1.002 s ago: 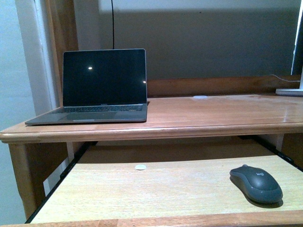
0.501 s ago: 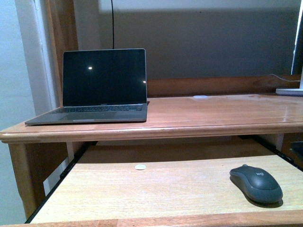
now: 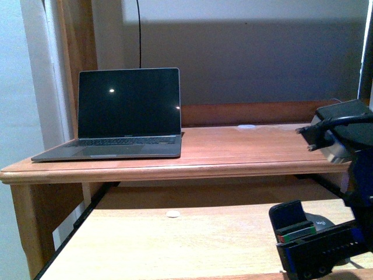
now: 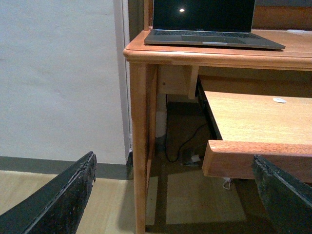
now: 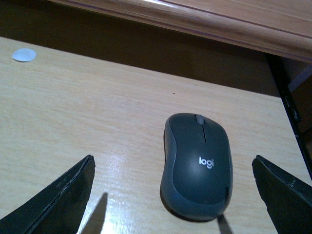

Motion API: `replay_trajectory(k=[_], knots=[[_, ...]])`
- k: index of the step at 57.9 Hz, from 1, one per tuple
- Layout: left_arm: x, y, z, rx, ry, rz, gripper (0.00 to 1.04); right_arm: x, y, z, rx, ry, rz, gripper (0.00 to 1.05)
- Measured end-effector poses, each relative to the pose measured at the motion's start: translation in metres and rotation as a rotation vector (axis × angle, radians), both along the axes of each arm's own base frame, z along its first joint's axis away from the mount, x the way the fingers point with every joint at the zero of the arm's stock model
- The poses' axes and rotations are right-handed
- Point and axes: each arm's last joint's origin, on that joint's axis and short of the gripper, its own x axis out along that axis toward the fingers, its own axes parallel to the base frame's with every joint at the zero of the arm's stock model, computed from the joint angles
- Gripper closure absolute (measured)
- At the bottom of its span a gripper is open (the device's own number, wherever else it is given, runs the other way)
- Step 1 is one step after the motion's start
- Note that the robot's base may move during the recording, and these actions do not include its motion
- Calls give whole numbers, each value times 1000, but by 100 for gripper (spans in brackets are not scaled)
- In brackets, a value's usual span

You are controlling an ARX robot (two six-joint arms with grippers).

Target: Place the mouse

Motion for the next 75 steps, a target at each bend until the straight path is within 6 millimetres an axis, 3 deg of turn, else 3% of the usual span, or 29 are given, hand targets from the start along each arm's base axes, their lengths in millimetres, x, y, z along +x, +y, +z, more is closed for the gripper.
replay_trajectory(k=[13, 14, 50, 65, 75], knots=[[0, 0, 0, 0, 0, 0, 8, 27, 5, -7, -40, 70, -31, 7], [0, 0, 0, 0, 0, 0, 8, 36, 4, -10, -55, 105, -45, 7], [0, 0, 0, 0, 0, 0, 8, 62, 1, -22, -44, 218, -90, 8], [0, 0, 0, 0, 0, 0, 8, 68, -3, -21, 22, 264, -94, 46], [0, 0, 0, 0, 0, 0, 8, 69, -9, -17, 51, 263, -113, 49]])
